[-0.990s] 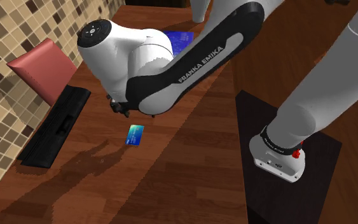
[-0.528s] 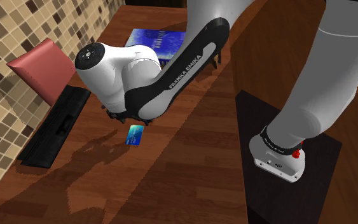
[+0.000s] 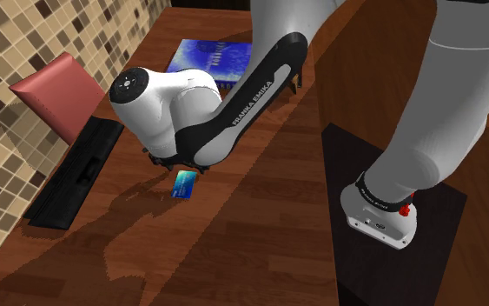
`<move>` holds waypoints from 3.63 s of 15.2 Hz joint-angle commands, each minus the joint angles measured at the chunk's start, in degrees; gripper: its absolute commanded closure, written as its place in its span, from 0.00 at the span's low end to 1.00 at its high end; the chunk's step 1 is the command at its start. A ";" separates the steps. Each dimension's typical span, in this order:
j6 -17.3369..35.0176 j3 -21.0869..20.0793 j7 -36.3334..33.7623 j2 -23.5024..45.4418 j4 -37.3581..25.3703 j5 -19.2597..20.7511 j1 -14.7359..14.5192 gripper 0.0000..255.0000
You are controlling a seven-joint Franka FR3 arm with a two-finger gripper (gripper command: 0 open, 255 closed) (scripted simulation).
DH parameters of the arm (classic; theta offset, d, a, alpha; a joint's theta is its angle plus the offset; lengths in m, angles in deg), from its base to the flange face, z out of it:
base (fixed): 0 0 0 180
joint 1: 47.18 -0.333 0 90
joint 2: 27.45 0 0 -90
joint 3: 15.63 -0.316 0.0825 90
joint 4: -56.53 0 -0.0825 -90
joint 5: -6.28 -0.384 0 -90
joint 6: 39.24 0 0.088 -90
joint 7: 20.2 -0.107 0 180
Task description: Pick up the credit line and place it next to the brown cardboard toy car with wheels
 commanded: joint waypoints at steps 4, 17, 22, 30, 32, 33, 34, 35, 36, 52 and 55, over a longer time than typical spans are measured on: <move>0.01 0.01 -0.01 0.01 0.00 0.01 -0.01 1.00; -1.85 -1.73 2.20 -2.59 -0.42 -2.99 1.43 1.00; -4.32 -3.59 5.00 -5.82 -1.26 -6.73 3.06 1.00; -8.68 -5.68 9.35 -10.76 -3.33 -12.35 5.11 1.00; -9.86 -6.02 10.38 -11.92 -3.99 -13.64 5.51 1.00; -10.45 -6.16 10.88 -12.48 -4.34 -14.26 5.68 1.00; -11.06 -6.27 11.36 -13.03 -4.71 -14.86 5.84 1.00; -11.67 -6.38 11.84 -13.57 -5.09 -15.45 5.99 1.00; -12.30 -6.47 12.31 -14.09 -5.49 -16.01 6.13 1.00; -14.95 0.69 31.15 -33.55 2.17 -32.34 8.98 1.00; -14.29 5.41 37.24 -38.92 7.10 -35.38 8.27 1.00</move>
